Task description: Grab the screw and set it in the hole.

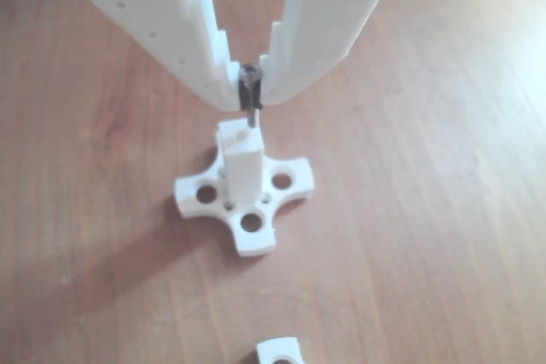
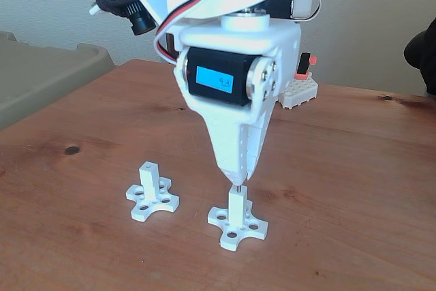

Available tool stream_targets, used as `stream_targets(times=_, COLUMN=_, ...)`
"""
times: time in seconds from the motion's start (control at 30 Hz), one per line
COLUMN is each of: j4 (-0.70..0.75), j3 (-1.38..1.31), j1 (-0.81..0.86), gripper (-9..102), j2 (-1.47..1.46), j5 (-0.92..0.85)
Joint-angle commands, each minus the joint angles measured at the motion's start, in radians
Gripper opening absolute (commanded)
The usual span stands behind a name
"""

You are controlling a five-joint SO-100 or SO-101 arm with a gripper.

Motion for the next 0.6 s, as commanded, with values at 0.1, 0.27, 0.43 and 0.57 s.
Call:
stream_targets(times=0.1, j4=0.02, j3=-0.003, j1=0.008, gripper=-4, j2=0.034, j5=-0.012)
stream_targets(times=0.27, j4=0.02, j3=-0.002, j1=0.009, gripper=-4, j2=0.034, j5=-0.015)
stream_targets(times=0.43, j4=0.009, j3=0.003, j1=0.009, gripper=-4, j2=0.031, j5=-0.015)
stream_targets(times=0.57, j4=0.003, j3=0.005, j1=0.009, gripper=-4, j2=0.025, j5=-0.017)
